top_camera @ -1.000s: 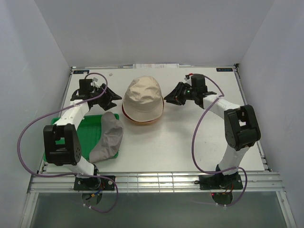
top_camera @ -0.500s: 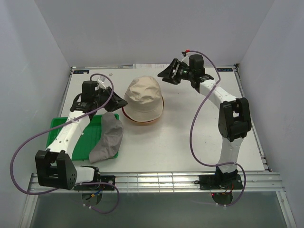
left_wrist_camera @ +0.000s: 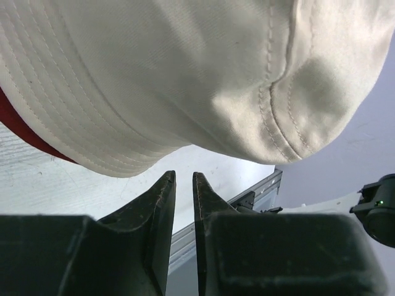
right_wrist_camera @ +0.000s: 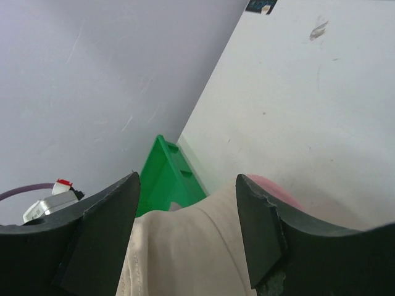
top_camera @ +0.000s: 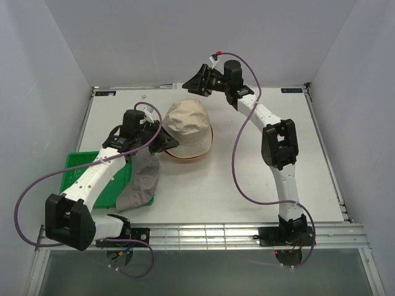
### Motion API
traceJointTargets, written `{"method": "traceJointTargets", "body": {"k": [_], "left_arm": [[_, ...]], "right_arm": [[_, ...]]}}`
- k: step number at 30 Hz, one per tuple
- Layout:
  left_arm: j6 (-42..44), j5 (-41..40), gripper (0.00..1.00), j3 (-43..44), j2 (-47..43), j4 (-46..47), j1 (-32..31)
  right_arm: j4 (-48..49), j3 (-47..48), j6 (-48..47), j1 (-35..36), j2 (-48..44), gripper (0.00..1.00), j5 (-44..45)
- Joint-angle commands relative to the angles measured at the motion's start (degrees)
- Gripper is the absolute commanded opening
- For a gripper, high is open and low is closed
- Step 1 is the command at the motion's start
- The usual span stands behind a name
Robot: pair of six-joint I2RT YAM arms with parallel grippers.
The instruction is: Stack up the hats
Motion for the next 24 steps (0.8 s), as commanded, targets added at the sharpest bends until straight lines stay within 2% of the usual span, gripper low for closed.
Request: {"method": "traceJointTargets", "body": {"k": [1,5,15,24], "left_arm": [[-0.05,-2.69,0.27,0.31,0.74,-0.87,-0.22],[0.75,-3.92,0.27,1.63,3.29,-1.31,-0.22],[1.89,-6.03,0.28,6.02,9.79,-0.78,0.57],[3.03,-4.89,0.29,12.34,15.59,-1.31,4.26]], "right_arm": [[-0.19,0.03,-1.87,1.12,-0.22,0.69,-1.65],[2.19,-7.20,-3.36,1.12,-3.30,0.68,-1.74],[0.79,-20.12,-9.69,1.04,-13.13,0.61,-0.34],[1.67,-31.27,-10.84,0.69,-21.14,0.59,2.03]]}}
